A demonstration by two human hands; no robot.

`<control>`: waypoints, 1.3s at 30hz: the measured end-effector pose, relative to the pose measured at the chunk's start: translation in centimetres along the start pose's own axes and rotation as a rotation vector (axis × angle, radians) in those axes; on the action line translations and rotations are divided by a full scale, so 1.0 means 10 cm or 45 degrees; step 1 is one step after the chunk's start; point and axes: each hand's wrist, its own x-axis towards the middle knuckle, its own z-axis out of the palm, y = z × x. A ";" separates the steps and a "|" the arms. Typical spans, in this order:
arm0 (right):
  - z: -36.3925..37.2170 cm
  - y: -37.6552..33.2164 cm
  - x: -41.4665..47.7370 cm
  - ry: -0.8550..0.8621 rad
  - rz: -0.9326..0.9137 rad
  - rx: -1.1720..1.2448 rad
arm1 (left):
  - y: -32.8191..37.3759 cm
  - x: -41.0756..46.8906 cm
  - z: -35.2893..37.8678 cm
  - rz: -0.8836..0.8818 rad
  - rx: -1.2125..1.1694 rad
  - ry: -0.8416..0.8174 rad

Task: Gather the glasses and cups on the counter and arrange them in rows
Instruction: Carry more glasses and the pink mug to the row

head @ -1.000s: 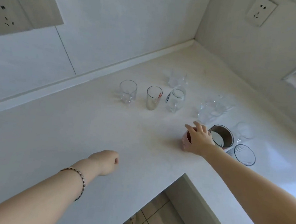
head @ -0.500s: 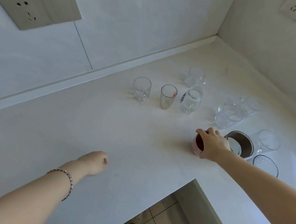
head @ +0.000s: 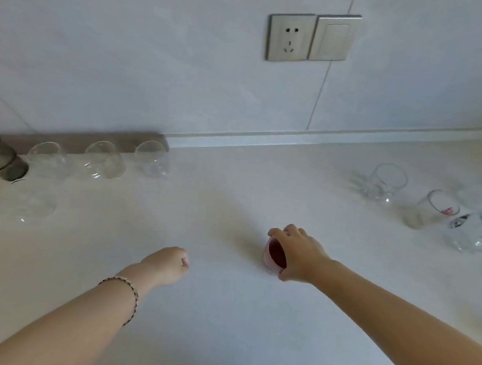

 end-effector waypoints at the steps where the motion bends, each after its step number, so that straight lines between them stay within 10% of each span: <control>1: -0.01 -0.27 0.13 -0.009 -0.041 -0.007 | -0.23 -0.03 -0.06 -0.025 -0.036 0.021; 12: -0.06 -2.81 1.65 0.021 -0.191 -0.062 | -2.50 -0.02 -0.73 -0.232 -0.193 0.074; 22: -0.06 -3.89 2.40 0.088 -0.453 -0.376 | -3.16 0.11 -0.81 -0.230 -0.246 0.055; 39: 0.23 -2.26 1.47 -0.181 0.051 0.091 | -1.93 0.19 -0.70 0.024 0.002 -0.017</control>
